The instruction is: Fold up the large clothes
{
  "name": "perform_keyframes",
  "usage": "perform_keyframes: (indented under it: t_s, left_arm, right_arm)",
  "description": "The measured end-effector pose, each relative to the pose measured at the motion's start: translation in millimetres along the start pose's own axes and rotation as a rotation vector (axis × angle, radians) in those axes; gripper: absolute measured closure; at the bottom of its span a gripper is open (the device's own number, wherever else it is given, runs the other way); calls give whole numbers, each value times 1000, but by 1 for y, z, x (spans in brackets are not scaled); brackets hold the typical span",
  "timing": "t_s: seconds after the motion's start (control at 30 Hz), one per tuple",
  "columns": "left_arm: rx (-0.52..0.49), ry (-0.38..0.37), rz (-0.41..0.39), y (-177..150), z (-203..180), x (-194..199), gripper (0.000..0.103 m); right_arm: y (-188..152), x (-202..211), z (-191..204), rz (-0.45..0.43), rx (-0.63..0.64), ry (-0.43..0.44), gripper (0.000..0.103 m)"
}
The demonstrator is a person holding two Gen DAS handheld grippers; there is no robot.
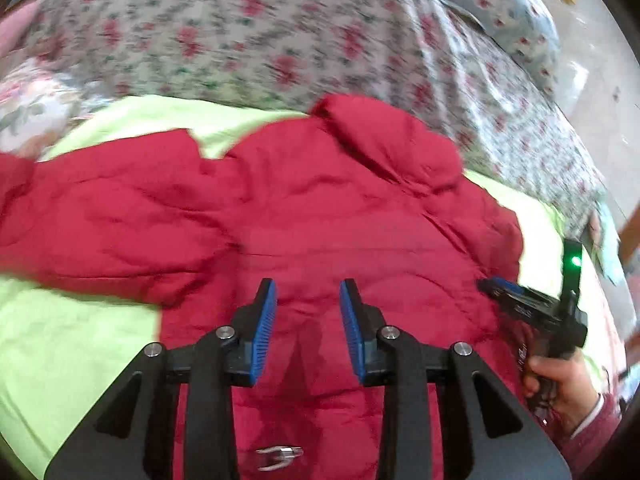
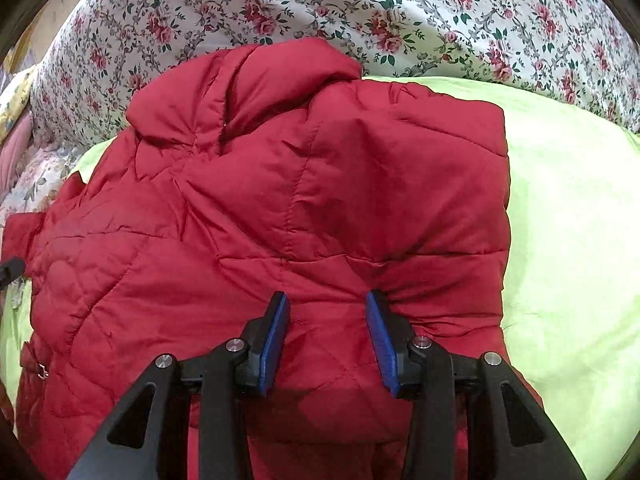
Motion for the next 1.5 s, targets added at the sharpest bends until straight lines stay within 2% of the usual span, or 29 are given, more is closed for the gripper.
perform_keyframes:
  t_s: [0.17, 0.23, 0.4, 0.5, 0.57, 0.6, 0.77, 1.3, 1.5]
  left_arm:
    - [-70, 75, 100, -12, -17, -46, 70]
    - [-66, 79, 105, -18, -13, -59, 69]
    - [-63, 75, 109, -18, -11, -59, 69]
    - [-64, 78, 109, -18, -11, -61, 69]
    - [-66, 84, 110, -17, -12, -62, 69]
    - [-67, 85, 110, -19, -12, -61, 69]
    - [-69, 80, 113, -21, -8, -59, 68]
    - [-54, 81, 125, -21, -6, -57, 67]
    - [-40, 69, 122, -20, 0, -44, 67]
  right_arm:
    - [0, -1, -1, -4, -2, 3, 60]
    - [0, -1, 0, -6, 1, 4, 60]
    - [0, 11, 7, -14, -1, -19, 59]
    - [1, 29, 19, -55, 11, 17, 57]
    - [0, 35, 30, -64, 38, 40, 51]
    - [-1, 34, 34, -53, 45, 48, 48]
    - [-8, 4, 22, 31, 27, 38, 48]
    - [-10, -2, 25, 34, 52, -8, 47]
    - [-9, -1, 26, 40, 42, -4, 47]
Point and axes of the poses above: each gripper's, at about its wrist camera, not at the fingertips, and x roughly against the way its jaws point, z to its left, y to its top, the point moved 1 cm from there along -x, roughly the way its jaws point, and after that the axes turned 8 degrees about y, right-handed, at the moved point
